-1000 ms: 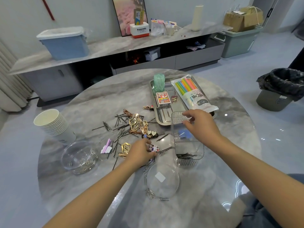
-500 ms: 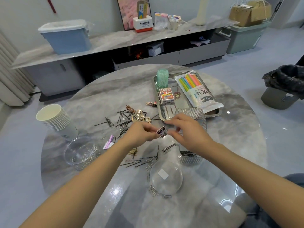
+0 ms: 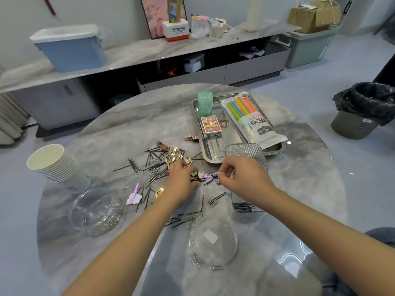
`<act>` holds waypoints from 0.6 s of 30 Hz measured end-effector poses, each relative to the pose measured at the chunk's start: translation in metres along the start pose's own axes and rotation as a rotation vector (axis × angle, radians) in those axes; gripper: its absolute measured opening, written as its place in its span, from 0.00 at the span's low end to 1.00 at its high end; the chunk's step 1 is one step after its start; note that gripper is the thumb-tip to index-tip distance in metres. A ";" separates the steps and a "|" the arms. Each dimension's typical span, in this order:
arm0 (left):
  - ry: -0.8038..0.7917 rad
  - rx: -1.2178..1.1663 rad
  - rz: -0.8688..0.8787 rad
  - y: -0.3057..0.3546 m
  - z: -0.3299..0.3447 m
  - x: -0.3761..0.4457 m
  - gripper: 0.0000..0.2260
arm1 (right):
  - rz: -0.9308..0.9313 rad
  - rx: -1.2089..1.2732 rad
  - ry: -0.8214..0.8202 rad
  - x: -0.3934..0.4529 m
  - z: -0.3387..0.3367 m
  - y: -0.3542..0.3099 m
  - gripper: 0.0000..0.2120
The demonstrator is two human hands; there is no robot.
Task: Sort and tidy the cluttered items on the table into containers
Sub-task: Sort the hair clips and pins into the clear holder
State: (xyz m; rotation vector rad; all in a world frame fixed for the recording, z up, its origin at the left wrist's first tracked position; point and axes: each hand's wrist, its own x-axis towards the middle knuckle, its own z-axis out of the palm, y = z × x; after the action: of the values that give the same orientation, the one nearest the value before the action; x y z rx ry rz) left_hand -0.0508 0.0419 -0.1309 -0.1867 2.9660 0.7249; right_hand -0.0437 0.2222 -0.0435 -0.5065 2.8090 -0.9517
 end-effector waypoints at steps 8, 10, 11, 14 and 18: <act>-0.029 -0.030 0.035 -0.006 -0.014 -0.008 0.15 | 0.010 0.011 -0.038 0.003 -0.001 -0.001 0.03; -0.007 -0.110 -0.011 -0.006 -0.024 -0.013 0.09 | 0.006 0.013 -0.037 0.001 -0.001 -0.002 0.03; -0.001 -0.152 -0.041 -0.006 -0.030 -0.015 0.08 | 0.004 0.014 -0.038 0.001 -0.001 -0.002 0.03; -0.001 -0.315 -0.134 -0.007 -0.049 -0.025 0.05 | -0.004 0.029 -0.038 -0.001 0.000 -0.001 0.03; 0.043 -0.590 -0.214 -0.005 -0.069 -0.043 0.02 | -0.011 0.074 -0.033 -0.005 0.002 -0.002 0.02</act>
State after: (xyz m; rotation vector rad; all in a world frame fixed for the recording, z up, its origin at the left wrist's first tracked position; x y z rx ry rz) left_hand -0.0116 0.0099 -0.0672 -0.5466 2.6176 1.5479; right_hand -0.0379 0.2209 -0.0438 -0.5244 2.7329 -1.0349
